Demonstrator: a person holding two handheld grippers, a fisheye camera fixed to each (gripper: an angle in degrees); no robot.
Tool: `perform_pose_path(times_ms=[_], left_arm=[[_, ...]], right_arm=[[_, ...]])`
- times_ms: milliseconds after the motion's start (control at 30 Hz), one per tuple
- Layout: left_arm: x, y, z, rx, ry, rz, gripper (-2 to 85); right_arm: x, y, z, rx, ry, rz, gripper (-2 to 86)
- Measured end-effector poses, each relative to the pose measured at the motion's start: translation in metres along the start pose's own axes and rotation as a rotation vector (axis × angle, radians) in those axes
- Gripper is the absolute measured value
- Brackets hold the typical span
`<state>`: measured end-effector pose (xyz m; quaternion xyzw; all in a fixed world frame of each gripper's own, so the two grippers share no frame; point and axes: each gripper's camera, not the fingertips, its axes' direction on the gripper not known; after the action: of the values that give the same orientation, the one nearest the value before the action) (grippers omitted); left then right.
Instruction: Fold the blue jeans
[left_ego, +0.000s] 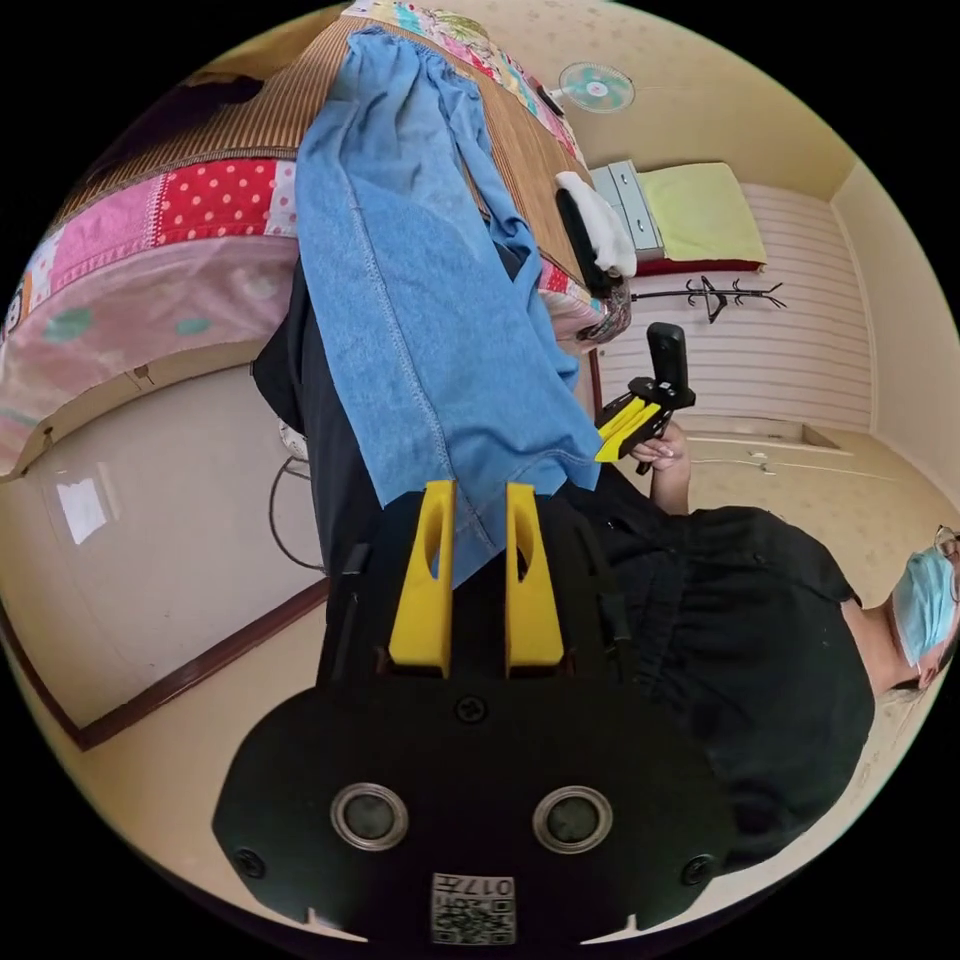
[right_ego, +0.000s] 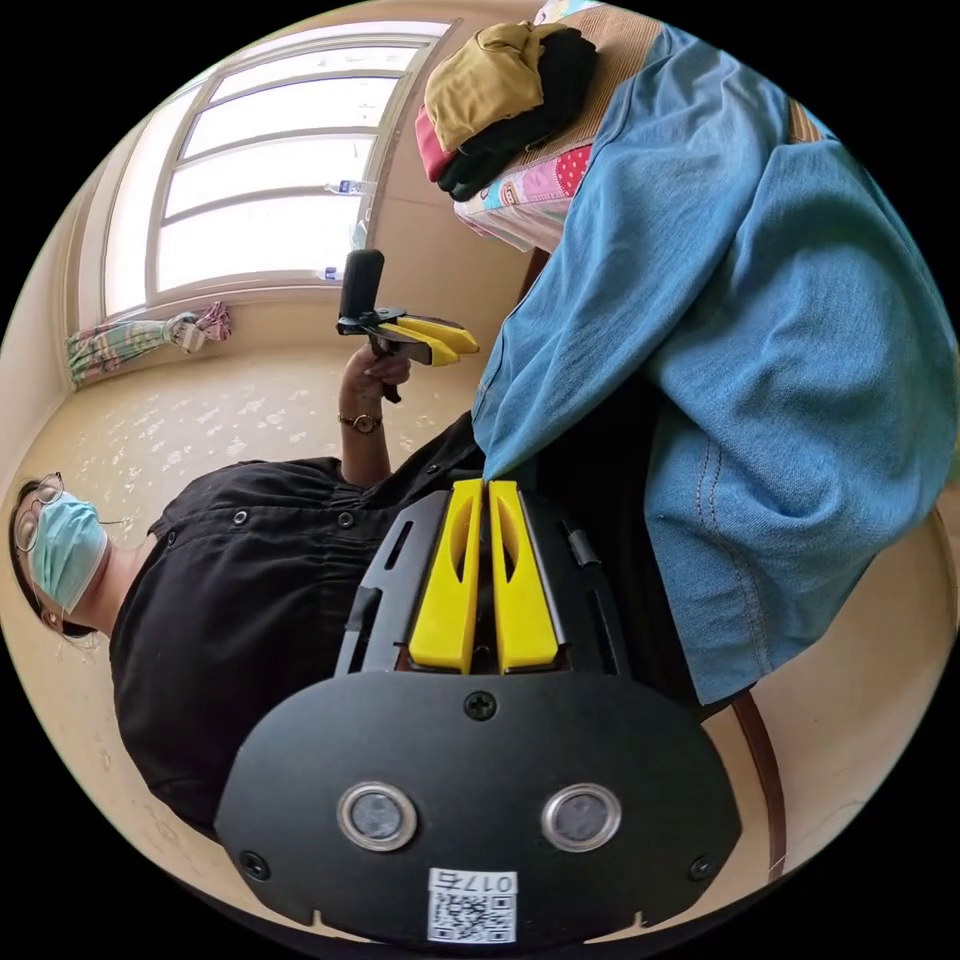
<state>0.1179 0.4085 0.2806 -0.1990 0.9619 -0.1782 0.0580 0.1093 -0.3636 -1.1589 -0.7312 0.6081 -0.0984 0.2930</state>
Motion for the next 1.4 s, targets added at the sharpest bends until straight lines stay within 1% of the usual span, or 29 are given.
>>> perform_pose_path(times_ms=[100, 167, 233, 300, 367, 433, 533, 633, 733, 833, 933, 1000, 1033, 1100, 1167, 1200, 1233, 1267, 1300, 1333, 1400], left_arm=[[-0.002, -0.010, 0.008, 0.016, 0.040, 0.002, 8.1], [-0.003, -0.017, 0.012, 0.005, 0.031, -0.013, 8.1], [-0.004, -0.023, 0.018, -0.013, 0.008, -0.029, 8.0], [-0.005, -0.031, 0.031, -0.076, -0.066, -0.056, 6.2], [-0.002, -0.031, 0.032, -0.065, -0.107, -0.063, 5.1], [-0.001, -0.030, 0.030, -0.058, -0.109, -0.065, 5.4], [0.003, -0.026, 0.024, -0.061, -0.050, -0.050, 7.6], [0.004, -0.025, 0.021, -0.073, -0.139, -0.075, 8.0], [-0.002, -0.030, 0.028, -0.096, -0.117, -0.081, 7.9], [-0.007, -0.029, 0.019, -0.090, -0.158, -0.088, 2.2], [-0.008, -0.022, 0.002, -0.092, -0.049, -0.011, -0.1], [-0.007, -0.015, -0.024, -0.027, 0.171, 0.130, -0.6], [-0.007, -0.013, -0.033, -0.002, 0.234, 0.165, -0.6], [-0.013, -0.004, -0.068, 0.105, 0.424, 0.280, -0.8], [-0.025, 0.002, -0.090, 0.171, 0.511, 0.343, -0.8], [-0.043, 0.004, -0.095, 0.175, 0.531, 0.320, -0.8], [-0.055, 0.003, -0.093, 0.152, 0.525, 0.264, -0.9], [-0.079, 0.002, -0.084, 0.083, 0.456, 0.122, -0.9], [-0.091, 0.001, -0.074, 0.023, 0.374, 0.051, -0.8], [-0.092, 0.001, -0.069, 0.000, 0.358, 0.047, -0.8], [-0.082, 0.003, -0.058, -0.061, 0.390, 0.119, -0.8]], right_arm=[[0.003, -0.002, -0.002, 0.007, -0.004, 0.003, 1.3], [0.007, -0.002, -0.002, 0.013, -0.021, 0.016, 1.3], [0.011, -0.002, -0.003, 0.022, -0.039, 0.020, 1.3], [0.013, -0.001, -0.004, 0.029, -0.045, 0.022, 1.3], [0.015, 0.000, -0.006, 0.037, -0.051, 0.027, 1.3], [0.017, 0.002, -0.010, 0.047, -0.058, 0.028, 1.3], [0.019, 0.003, -0.015, 0.048, -0.065, 0.027, 1.4], [0.021, 0.003, -0.019, 0.044, -0.060, 0.028, 1.5], [0.026, 0.002, -0.023, 0.043, -0.067, 0.039, 1.6], [0.028, 0.001, -0.027, 0.047, -0.074, 0.040, 1.6], [0.027, 0.003, -0.034, 0.046, -0.069, 0.033, 1.7], [0.024, 0.006, -0.042, 0.056, -0.083, 0.004, 1.7], [0.021, 0.008, -0.050, 0.071, -0.112, -0.027, 1.7], [0.016, 0.013, -0.065, 0.108, -0.182, -0.086, 1.6], [0.011, 0.020, -0.082, 0.175, -0.260, -0.175, 1.4], [0.010, 0.025, -0.091, 0.215, -0.296, -0.217, 1.3], [0.014, 0.026, -0.094, 0.210, -0.293, -0.199, 1.2], [0.018, 0.025, -0.092, 0.186, -0.266, -0.164, 1.2], [0.026, 0.021, -0.085, 0.115, -0.164, -0.072, 1.1], [0.029, 0.018, -0.075, 0.045, -0.087, -0.034, 1.0], [0.020, 0.017, -0.068, 0.009, -0.121, -0.094, 0.9]])
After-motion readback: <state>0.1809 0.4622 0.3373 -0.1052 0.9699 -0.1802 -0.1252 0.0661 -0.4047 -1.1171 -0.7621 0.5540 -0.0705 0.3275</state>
